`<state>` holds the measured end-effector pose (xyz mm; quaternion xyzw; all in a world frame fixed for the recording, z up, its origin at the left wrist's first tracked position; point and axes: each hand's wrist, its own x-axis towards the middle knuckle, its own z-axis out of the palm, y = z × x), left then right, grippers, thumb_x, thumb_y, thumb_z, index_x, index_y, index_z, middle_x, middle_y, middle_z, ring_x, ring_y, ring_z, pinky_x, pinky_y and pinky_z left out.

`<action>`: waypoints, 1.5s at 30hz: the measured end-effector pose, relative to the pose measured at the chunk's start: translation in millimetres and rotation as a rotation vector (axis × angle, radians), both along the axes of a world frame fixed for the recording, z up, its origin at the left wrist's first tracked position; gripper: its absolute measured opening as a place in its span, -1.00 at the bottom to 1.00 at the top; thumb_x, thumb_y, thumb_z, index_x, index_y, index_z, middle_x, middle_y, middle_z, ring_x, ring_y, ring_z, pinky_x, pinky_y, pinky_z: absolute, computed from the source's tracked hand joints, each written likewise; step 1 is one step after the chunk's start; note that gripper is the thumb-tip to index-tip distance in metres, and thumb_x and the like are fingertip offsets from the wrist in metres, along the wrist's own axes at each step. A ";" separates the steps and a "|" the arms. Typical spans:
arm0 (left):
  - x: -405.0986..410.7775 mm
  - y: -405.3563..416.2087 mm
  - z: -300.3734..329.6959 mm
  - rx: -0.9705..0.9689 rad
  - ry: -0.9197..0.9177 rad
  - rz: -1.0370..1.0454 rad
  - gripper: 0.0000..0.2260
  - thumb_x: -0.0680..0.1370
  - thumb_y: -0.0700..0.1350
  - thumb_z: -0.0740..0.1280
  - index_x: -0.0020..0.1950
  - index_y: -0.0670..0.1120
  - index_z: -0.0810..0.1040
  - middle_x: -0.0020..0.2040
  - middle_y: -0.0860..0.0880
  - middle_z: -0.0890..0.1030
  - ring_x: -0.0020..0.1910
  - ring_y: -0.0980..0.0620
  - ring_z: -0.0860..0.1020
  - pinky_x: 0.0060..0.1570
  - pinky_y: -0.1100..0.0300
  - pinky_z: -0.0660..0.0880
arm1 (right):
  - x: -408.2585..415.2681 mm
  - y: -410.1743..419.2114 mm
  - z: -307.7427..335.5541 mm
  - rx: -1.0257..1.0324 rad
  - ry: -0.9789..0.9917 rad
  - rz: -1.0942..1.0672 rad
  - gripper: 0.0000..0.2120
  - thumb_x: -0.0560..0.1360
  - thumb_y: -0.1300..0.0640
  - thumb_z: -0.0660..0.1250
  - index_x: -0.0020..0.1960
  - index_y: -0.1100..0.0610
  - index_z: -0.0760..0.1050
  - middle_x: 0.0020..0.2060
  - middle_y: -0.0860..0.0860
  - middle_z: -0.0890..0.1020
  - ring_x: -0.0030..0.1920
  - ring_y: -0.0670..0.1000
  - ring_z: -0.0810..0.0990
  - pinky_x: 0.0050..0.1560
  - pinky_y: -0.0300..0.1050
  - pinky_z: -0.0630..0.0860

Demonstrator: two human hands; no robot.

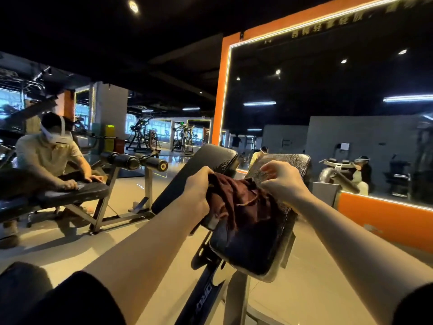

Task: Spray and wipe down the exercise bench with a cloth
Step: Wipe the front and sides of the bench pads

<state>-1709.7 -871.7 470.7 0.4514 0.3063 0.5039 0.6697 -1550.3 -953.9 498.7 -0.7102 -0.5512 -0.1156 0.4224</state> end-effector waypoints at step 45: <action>222.3 30.2 55.1 1.242 0.612 -0.211 -0.63 0.69 -0.01 0.06 0.42 -0.12 0.41 0.39 -0.04 0.43 0.44 -0.03 0.32 0.48 0.00 0.16 | 144.7 15.4 -13.6 0.195 -0.080 -0.091 -0.38 0.57 -0.27 -0.30 0.33 0.07 0.28 -0.05 0.05 0.58 0.03 0.14 0.59 -0.13 -0.04 0.37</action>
